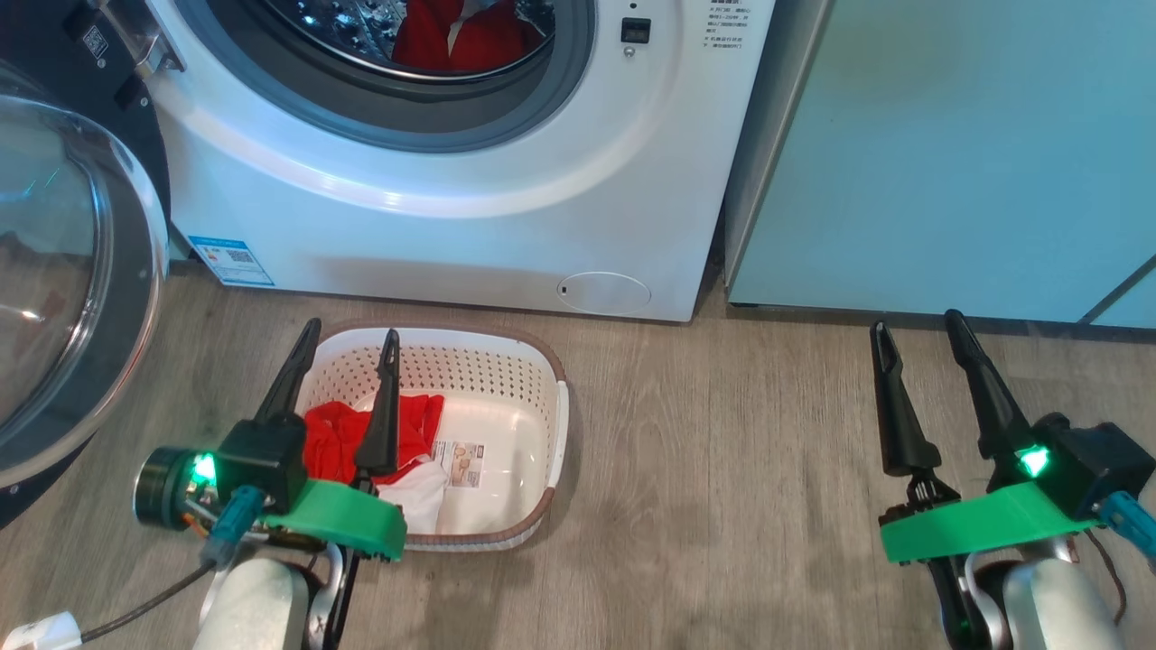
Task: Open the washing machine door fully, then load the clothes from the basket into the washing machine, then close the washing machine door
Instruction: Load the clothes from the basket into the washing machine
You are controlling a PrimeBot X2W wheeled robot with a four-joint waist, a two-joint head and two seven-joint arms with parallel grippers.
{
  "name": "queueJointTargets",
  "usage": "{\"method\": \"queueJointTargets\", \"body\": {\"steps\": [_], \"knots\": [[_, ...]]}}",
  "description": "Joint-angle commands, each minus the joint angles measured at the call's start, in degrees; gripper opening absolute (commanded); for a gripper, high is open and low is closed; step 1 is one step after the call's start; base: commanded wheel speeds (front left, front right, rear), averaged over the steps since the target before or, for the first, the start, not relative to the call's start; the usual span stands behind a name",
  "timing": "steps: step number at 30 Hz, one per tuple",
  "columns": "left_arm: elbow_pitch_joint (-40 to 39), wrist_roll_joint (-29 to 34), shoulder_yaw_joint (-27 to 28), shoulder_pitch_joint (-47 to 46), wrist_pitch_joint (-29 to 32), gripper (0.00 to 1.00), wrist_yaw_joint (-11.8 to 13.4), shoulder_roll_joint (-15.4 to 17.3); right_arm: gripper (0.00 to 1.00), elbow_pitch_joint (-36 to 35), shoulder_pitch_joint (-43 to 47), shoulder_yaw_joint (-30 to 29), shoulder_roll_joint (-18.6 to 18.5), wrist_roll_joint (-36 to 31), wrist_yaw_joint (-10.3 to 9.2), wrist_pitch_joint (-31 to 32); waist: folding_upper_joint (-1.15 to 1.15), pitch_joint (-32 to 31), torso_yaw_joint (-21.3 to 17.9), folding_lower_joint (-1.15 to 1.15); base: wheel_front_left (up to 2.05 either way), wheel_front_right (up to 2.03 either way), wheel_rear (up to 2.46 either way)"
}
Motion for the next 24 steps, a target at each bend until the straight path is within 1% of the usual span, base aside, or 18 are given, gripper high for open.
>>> {"method": "queueJointTargets", "body": {"steps": [1, 24], "knots": [[-1.55, 0.51, 2.16, -1.07, -0.28, 1.00, -0.17, 0.01, 1.00, -1.67, -0.38, 1.48, -0.16, 0.22, 0.42, -0.21, 0.00, -0.02, 0.02, 0.01, 0.00, 0.00, 0.00], [-0.30, 1.59, 3.60, -1.09, -0.28, 1.00, -1.46, -1.36, 1.00, -1.32, -0.51, 1.41, -0.16, 0.53, 0.42, -0.47, 0.00, 0.30, -0.18, 0.01, 0.00, 0.00, 0.00]]}}
